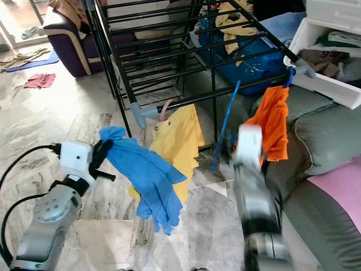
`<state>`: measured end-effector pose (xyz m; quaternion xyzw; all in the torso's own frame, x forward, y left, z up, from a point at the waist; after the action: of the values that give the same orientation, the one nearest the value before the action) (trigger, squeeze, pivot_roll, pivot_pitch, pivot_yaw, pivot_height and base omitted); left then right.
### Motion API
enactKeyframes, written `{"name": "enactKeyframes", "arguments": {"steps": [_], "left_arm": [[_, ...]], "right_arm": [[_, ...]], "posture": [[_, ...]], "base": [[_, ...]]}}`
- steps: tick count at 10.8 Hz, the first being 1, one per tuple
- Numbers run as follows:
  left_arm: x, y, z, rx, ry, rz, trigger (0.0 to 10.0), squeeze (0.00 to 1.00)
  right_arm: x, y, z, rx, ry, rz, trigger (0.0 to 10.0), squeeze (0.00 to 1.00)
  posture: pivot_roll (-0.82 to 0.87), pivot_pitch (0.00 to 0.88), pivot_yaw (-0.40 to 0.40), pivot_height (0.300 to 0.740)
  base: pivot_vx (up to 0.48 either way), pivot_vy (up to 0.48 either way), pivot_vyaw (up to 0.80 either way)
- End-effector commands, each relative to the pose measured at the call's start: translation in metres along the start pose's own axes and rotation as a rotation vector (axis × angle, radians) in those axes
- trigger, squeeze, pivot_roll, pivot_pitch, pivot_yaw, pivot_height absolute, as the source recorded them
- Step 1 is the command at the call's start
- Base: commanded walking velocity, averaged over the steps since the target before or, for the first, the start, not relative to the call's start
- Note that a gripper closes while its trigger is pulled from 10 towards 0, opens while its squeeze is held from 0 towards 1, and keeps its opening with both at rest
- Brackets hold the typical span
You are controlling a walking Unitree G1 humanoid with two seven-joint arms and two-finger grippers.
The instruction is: Hang hanger
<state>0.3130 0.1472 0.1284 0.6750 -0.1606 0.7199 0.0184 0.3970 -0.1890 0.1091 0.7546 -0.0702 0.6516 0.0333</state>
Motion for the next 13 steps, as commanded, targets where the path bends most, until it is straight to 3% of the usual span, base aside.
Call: {"name": "enactKeyframes", "arguments": {"steps": [1,2,4,5,6,9,13], "left_arm": [[0.002,-0.001,-0.001,-0.001,0.011,0.012,10.0,0.00],[0.002,-0.001,-0.001,0.002,0.015,0.011,10.0,0.00],[0.003,-0.002,-0.003,0.009,0.017,0.010,10.0,0.00],[0.001,-0.001,-0.003,0.008,0.013,0.009,10.0,0.00],[0.001,0.000,-0.003,-0.001,0.013,0.009,10.0,0.00],[0.001,0.004,0.001,-0.020,0.011,0.011,10.0,0.00],[-0.001,0.007,0.000,-0.028,0.004,0.011,10.0,0.00]], "right_arm": [[-0.008,-0.010,0.003,0.044,-0.043,0.014,10.0,0.00],[-0.007,-0.021,0.007,0.083,-0.054,0.010,10.0,0.00],[-0.010,-0.027,0.010,0.078,-0.061,0.022,10.0,0.00],[-0.018,-0.025,0.009,0.065,-0.086,0.017,10.0,0.00],[-0.029,-0.009,0.007,-0.003,-0.129,0.039,10.0,0.00],[-0.023,0.021,0.013,-0.069,-0.137,0.001,10.0,0.00],[-0.003,0.015,0.023,-0.028,-0.111,-0.050,10.0,0.00]], "posture": [[0.04,0.097,0.014,0.740],[0.05,0.099,0.006,0.740],[0.06,0.101,0.003,0.740],[0.06,0.102,0.004,0.740],[0.06,0.104,0.004,0.740],[0.05,0.106,0.012,0.740],[0.06,0.104,0.010,0.740]], "base": [[0.000,0.000,0.00],[0.000,0.000,0.00],[0.000,0.000,0.00],[0.000,0.000,0.00],[0.000,0.000,0.00],[0.000,0.000,0.00],[0.000,0.000,0.00]]}}
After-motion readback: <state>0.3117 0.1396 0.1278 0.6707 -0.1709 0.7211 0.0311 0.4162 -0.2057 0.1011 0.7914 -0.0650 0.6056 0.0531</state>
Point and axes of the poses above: a point about 5 cm out from each wrist's last joint towards the gripper, its own z axis pointing out of the wrist towards the gripper, its own x axis along the axis of the wrist's last joint, y = z × x, the point moved 4 cm from there along z, pointing out of the wrist towards the gripper, and after that the axes turned 4 degrees about z, right-handed, at the moved point
